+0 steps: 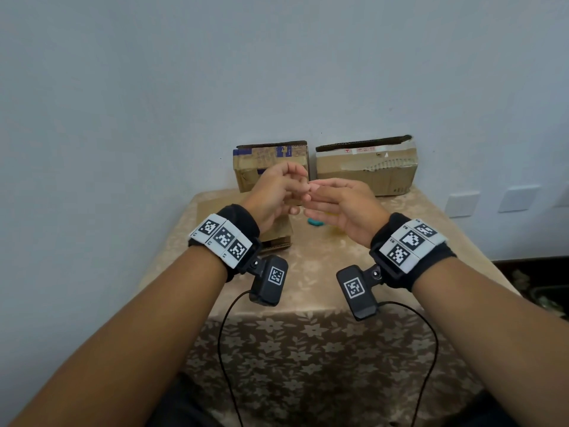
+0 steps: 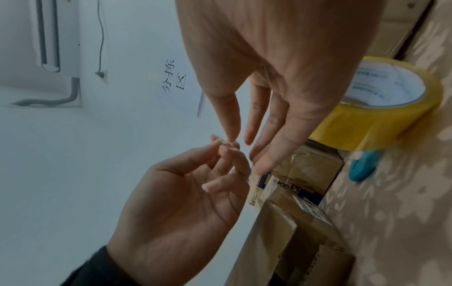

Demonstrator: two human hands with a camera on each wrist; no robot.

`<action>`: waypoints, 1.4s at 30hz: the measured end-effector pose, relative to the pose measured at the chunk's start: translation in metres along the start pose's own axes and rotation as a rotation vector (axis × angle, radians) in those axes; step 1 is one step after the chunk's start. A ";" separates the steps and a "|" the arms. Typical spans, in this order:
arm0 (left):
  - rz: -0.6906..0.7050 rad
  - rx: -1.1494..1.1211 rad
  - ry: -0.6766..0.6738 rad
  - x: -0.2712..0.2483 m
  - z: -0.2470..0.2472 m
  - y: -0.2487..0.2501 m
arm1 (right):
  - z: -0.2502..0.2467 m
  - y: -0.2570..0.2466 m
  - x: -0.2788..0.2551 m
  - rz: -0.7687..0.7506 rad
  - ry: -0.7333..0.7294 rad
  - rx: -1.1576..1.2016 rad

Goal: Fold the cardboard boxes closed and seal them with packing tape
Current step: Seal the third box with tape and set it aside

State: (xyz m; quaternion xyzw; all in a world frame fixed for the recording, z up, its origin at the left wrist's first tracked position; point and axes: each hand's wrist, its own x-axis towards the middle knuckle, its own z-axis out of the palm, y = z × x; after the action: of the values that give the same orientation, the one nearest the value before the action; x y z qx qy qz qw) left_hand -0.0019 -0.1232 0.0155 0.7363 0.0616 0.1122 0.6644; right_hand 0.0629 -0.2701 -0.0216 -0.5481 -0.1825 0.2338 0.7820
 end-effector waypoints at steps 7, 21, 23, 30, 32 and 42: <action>0.047 0.051 -0.008 -0.001 0.002 0.000 | -0.003 -0.005 0.003 0.064 -0.014 0.074; 0.133 0.173 0.130 0.001 0.000 -0.004 | -0.006 -0.001 0.004 -0.008 0.013 0.093; 0.194 0.270 0.172 0.002 -0.001 -0.007 | -0.006 0.001 0.003 -0.071 0.013 0.047; 0.466 0.784 0.370 0.003 0.012 -0.010 | 0.004 0.004 0.005 -0.161 0.123 0.045; 0.497 0.875 0.383 0.002 0.015 -0.010 | 0.008 0.004 0.005 -0.165 0.156 0.038; 0.318 0.783 0.415 0.009 0.016 0.000 | 0.006 0.002 0.011 -0.209 0.347 -0.214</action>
State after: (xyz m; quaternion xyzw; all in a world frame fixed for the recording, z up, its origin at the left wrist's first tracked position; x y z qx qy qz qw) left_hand 0.0108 -0.1365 0.0148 0.8939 0.1175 0.3257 0.2848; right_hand 0.0681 -0.2590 -0.0214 -0.6379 -0.1249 0.0330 0.7592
